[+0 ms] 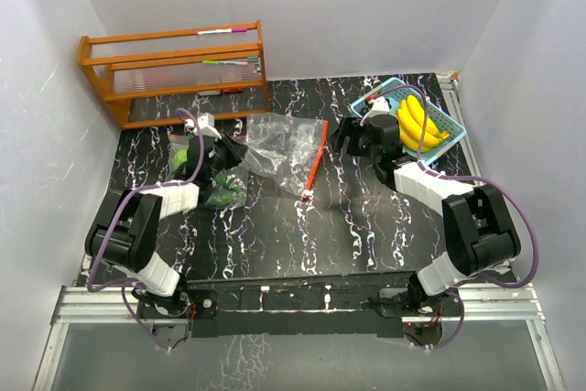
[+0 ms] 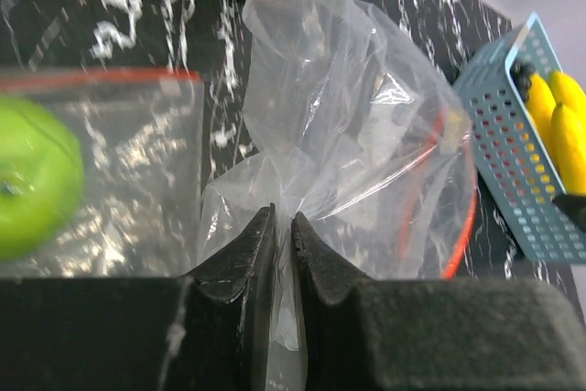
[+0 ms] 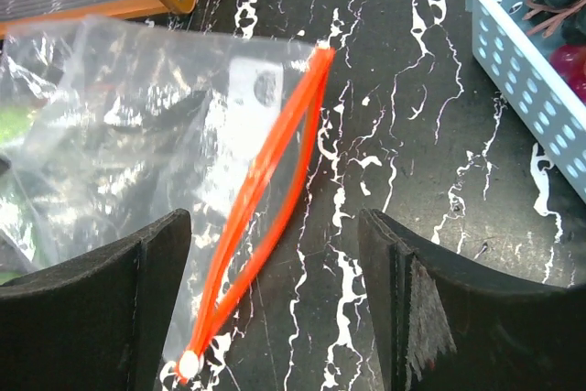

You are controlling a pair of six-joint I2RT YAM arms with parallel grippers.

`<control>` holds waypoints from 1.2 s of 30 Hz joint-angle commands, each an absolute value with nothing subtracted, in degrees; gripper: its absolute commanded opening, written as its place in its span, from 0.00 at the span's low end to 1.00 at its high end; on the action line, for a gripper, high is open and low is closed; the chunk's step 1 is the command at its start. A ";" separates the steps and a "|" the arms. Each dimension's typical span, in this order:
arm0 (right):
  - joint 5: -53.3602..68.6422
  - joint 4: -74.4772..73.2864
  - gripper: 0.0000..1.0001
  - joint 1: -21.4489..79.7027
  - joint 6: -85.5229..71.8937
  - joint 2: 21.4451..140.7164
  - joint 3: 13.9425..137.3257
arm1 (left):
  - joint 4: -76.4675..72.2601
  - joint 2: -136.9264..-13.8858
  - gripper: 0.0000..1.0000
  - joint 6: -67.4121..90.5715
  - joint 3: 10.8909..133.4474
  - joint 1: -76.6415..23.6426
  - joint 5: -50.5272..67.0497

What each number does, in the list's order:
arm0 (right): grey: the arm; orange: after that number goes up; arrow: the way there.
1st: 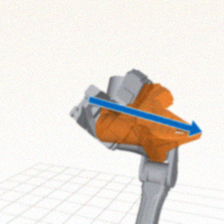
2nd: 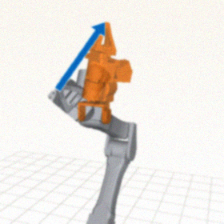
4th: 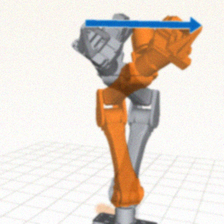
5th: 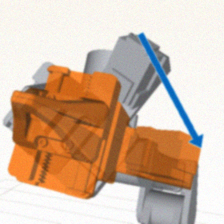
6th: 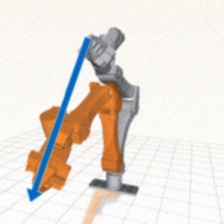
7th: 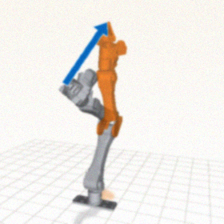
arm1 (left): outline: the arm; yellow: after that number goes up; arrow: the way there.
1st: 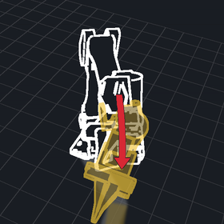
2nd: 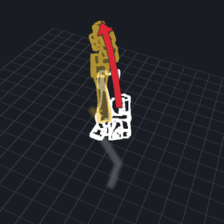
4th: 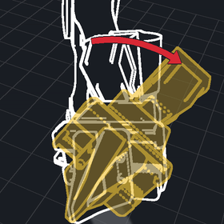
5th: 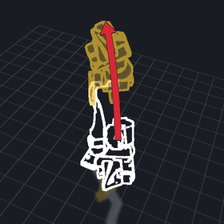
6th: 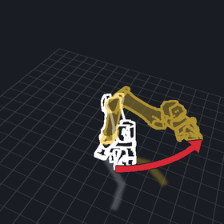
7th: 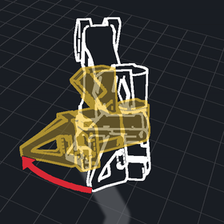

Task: Open the zip-top bag and remove the fake food
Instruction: Place the zipper food storage bag at the center of the board, then pick up the zipper food storage bag at the center of the board.

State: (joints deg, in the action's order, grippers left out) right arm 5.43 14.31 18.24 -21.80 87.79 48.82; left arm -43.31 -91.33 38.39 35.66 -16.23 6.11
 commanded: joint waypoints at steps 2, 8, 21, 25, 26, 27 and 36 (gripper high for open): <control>7.86 18.32 0.75 18.02 -23.03 86.62 47.96 | -35.10 -84.12 0.12 32.93 41.02 -13.54 -1.65; 9.54 19.75 0.75 18.03 -23.96 88.37 47.63 | -28.07 -75.35 0.12 33.21 38.44 -5.65 -5.42; 11.94 21.79 0.74 28.18 -24.71 91.98 48.08 | -23.48 -69.29 0.97 35.47 34.92 0.59 -8.16; 12.77 22.41 0.74 32.85 -24.43 93.34 49.95 | -19.55 -63.10 0.97 36.99 31.22 0.41 -13.38; 12.99 22.41 0.74 34.04 -24.51 94.05 50.80 | -18.71 -61.94 0.97 37.62 30.29 0.29 -14.53; 13.13 22.49 0.74 35.26 -24.52 94.89 51.87 | -18.12 -60.74 0.97 38.17 29.03 0.16 -15.64; 14.93 23.17 0.74 41.16 -25.31 101.42 57.71 | -13.84 -59.81 0.97 43.37 23.63 -0.24 -22.97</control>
State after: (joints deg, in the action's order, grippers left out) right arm 13.80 18.74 40.36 -24.69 100.20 54.61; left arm -16.45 -58.89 39.94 24.99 0.08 -18.50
